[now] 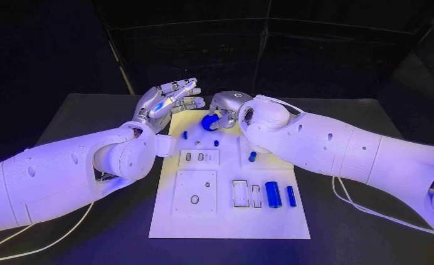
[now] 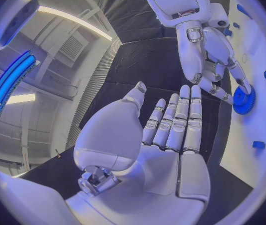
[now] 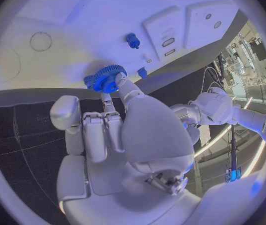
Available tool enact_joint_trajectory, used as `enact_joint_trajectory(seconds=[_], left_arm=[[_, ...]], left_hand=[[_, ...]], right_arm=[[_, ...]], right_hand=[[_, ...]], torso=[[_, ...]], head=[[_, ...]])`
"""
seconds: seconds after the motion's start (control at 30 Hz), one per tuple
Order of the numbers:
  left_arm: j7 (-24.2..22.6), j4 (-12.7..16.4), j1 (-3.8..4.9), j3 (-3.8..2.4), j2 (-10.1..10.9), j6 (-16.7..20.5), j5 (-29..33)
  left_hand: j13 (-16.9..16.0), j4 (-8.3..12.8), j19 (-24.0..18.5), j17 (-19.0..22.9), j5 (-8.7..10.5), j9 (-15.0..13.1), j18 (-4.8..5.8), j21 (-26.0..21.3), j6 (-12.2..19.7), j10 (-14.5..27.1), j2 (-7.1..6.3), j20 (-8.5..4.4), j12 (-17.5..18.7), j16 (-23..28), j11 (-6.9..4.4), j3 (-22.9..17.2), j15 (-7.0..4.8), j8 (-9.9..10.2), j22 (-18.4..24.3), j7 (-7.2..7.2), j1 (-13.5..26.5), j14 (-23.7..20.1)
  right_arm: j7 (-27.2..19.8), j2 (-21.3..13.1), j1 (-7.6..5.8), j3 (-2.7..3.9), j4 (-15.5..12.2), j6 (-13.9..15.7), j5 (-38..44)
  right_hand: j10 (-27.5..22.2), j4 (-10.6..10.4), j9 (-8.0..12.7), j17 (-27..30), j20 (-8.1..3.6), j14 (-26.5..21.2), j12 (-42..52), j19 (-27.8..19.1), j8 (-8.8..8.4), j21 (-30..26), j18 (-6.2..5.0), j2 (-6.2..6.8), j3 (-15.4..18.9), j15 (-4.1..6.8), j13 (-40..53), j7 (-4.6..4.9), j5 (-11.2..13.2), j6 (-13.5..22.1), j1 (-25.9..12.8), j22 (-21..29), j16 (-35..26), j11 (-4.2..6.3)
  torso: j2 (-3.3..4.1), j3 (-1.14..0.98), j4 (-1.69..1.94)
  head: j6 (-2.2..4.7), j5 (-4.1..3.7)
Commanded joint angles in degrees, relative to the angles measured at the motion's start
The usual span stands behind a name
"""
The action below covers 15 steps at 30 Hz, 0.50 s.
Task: Assemble the parts on the task board
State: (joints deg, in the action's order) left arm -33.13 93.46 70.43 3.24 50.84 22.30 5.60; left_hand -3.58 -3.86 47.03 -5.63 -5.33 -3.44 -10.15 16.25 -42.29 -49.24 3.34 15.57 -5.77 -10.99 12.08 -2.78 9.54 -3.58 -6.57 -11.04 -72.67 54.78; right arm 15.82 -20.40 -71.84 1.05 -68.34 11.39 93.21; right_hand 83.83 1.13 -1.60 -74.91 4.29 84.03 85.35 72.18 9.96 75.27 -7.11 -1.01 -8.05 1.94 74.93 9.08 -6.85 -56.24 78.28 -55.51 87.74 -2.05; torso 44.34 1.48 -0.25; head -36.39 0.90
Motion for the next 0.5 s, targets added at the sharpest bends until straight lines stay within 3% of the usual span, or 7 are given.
enact_joint_trajectory(seconds=[0.03,0.3,0.5], left_arm=[[-0.26,0.01,0.09,-0.04,-0.04,-0.80,-0.46],[-0.26,-0.05,0.09,-0.04,-0.02,-0.81,-0.46],[-0.22,-0.05,0.09,-0.04,0.01,-0.80,-0.46]], left_hand=[[0.02,0.35,0.53,0.10,-0.03,0.02,-0.31,0.04,-0.13,0.03,0.20,0.06,0.31,0.35,0.02,-0.07,-0.04,-0.04,0.06,-3.20,-0.15,0.45],[0.02,0.35,0.53,0.10,-0.03,0.02,-0.31,0.04,-0.13,0.03,0.20,0.06,0.31,0.35,0.02,-0.07,-0.04,-0.04,0.06,-3.20,-0.15,0.45],[0.01,0.50,0.55,0.15,-0.04,0.03,-0.30,-0.01,-0.14,0.07,0.25,0.07,0.37,0.45,0.03,-0.12,-0.02,-0.01,0.13,-3.21,-0.25,0.45]], right_arm=[[0.81,-0.03,-0.08,-0.02,0.02,-2.12,1.11],[1.06,-0.11,-0.06,-0.04,-0.05,-3.46,1.31],[1.36,-0.06,-0.05,-0.05,0.12,-2.33,1.25]], right_hand=[[1.77,-0.04,-2.92,-9.25,0.06,4.79,-0.36,0.02,-0.24,0.29,0.52,0.15,-0.38,-0.09,8.28,-2.12,0.27,-4.23,-0.49,-0.07,0.36,-0.15],[0.98,-0.19,-2.60,-9.01,0.35,4.74,-1.24,-0.15,-1.41,0.13,0.49,1.39,-0.14,-0.46,7.24,-1.58,0.34,-3.17,-1.88,0.20,0.27,-0.61],[-1.03,-0.54,-1.98,-9.00,1.67,4.72,-3.27,-0.58,-5.92,-0.20,0.47,3.00,0.79,-2.05,4.82,0.54,-0.20,4.48,-3.41,0.77,0.26,-2.52]], torso=[[0.00,0.00,0.03],[0.00,-0.01,-0.01],[0.01,0.00,0.00]], head=[[-0.03,-0.07],[-0.18,0.05],[-0.10,-0.05]])
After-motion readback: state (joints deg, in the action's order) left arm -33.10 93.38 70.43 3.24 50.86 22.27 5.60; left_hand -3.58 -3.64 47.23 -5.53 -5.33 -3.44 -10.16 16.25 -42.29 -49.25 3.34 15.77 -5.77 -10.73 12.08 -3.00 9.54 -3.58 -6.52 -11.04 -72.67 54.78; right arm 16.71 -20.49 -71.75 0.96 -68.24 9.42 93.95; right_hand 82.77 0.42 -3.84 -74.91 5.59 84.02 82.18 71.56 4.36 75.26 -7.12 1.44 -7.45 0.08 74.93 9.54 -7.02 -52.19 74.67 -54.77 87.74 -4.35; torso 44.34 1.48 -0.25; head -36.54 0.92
